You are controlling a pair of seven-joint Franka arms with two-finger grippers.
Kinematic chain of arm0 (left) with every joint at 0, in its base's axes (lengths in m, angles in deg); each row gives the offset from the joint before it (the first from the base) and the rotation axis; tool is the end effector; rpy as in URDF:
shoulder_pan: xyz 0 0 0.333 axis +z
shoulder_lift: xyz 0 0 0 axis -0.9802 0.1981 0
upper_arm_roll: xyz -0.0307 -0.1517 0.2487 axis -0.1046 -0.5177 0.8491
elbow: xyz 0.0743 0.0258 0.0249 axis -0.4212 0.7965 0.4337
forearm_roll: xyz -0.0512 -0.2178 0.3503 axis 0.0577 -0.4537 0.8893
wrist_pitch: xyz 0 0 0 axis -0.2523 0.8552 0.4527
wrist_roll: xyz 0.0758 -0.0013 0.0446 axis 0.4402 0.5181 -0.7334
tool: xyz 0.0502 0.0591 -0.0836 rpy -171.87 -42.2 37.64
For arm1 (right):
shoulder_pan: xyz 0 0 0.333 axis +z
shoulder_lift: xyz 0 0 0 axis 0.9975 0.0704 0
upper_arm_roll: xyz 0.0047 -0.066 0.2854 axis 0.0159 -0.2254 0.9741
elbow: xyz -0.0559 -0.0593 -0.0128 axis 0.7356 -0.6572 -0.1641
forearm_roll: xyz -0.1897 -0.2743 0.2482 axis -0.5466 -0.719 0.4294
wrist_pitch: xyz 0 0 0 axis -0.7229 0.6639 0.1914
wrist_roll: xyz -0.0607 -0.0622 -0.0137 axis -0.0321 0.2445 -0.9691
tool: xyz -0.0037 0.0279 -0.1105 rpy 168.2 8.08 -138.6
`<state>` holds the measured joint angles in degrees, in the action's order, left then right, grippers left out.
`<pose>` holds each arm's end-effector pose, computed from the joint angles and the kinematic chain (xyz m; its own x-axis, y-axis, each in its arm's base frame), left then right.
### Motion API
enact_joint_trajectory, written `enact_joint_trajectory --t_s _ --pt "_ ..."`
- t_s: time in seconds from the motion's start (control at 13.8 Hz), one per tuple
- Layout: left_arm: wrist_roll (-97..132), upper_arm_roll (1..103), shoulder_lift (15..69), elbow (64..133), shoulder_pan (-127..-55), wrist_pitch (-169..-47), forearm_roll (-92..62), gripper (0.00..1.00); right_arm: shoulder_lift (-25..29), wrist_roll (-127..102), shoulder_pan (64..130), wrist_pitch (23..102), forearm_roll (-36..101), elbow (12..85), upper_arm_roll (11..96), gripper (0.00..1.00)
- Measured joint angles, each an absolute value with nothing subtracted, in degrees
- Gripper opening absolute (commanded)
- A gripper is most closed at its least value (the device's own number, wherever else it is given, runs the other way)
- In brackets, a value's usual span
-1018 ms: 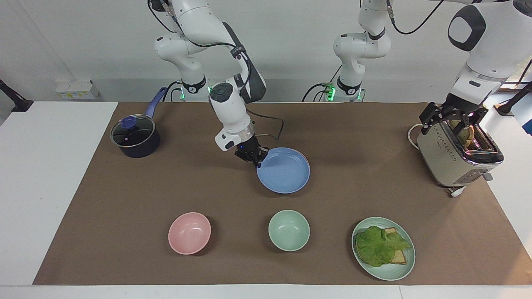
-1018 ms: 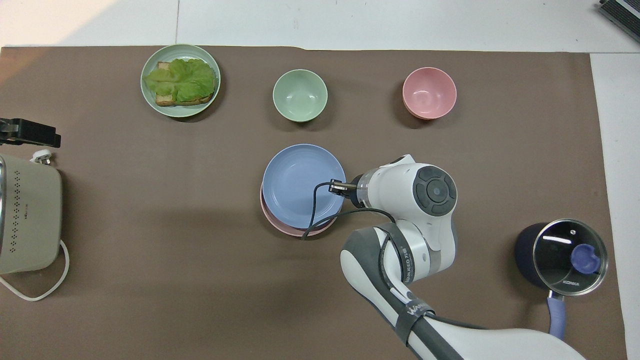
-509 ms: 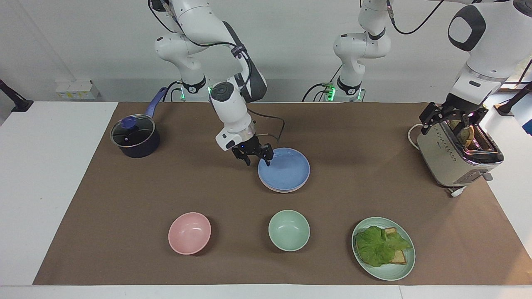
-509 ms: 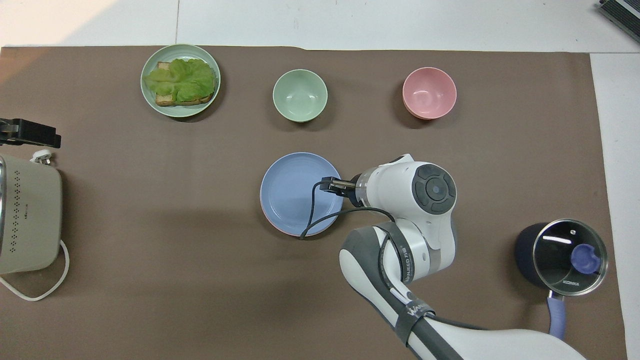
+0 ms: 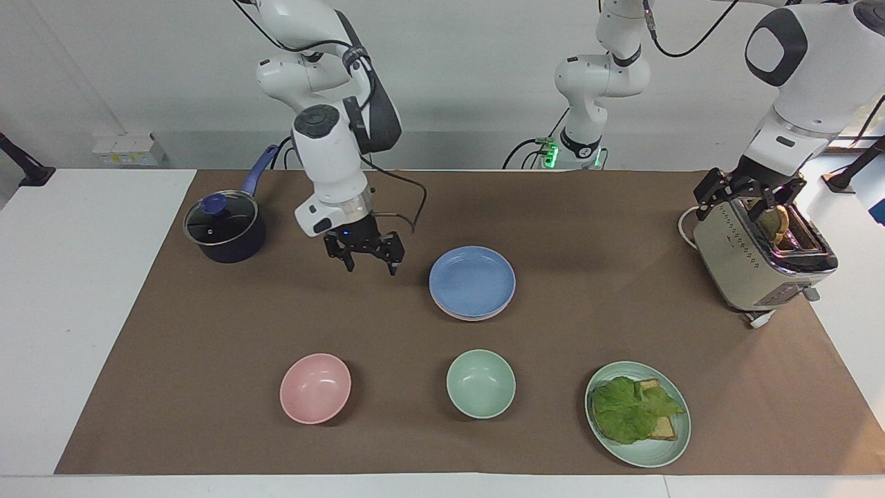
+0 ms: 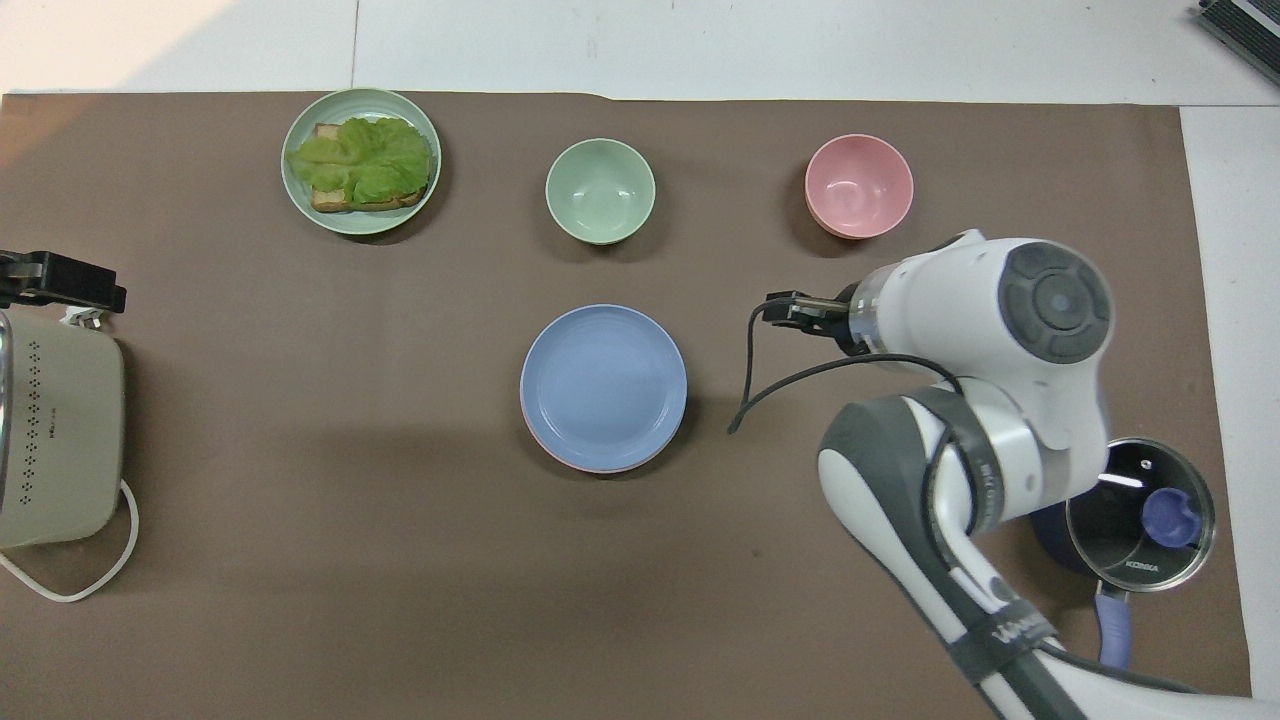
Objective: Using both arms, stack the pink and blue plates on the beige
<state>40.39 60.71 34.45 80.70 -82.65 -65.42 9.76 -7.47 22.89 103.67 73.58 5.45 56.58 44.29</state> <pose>0.5996 0.0130 0.5690 0.9936 -0.1051 0.0417 -0.1052 -0.9945 0.0000 0.5960 0.1672 0.4083 0.9582 -0.2450 0.1480 -0.2257 -0.9647 -0.1359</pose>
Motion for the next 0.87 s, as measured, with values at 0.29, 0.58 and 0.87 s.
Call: enact_joint_trajectory --t_s 0.29,0.58,0.87 --pt "40.39 60.72 34.26 80.70 -82.65 -64.09 9.76 1.00 -11.52 19.26 96.05 69.16 4.36 55.87 44.19 1.00" --pt "40.39 60.72 34.25 80.70 -82.65 -64.05 9.76 1.00 -14.69 16.69 91.18 53.31 3.79 47.66 44.10 1.00" --pt "40.39 60.72 34.25 80.70 -82.65 -64.03 9.76 1.00 -14.97 14.66 90.40 40.59 -0.59 37.57 44.13 1.00"
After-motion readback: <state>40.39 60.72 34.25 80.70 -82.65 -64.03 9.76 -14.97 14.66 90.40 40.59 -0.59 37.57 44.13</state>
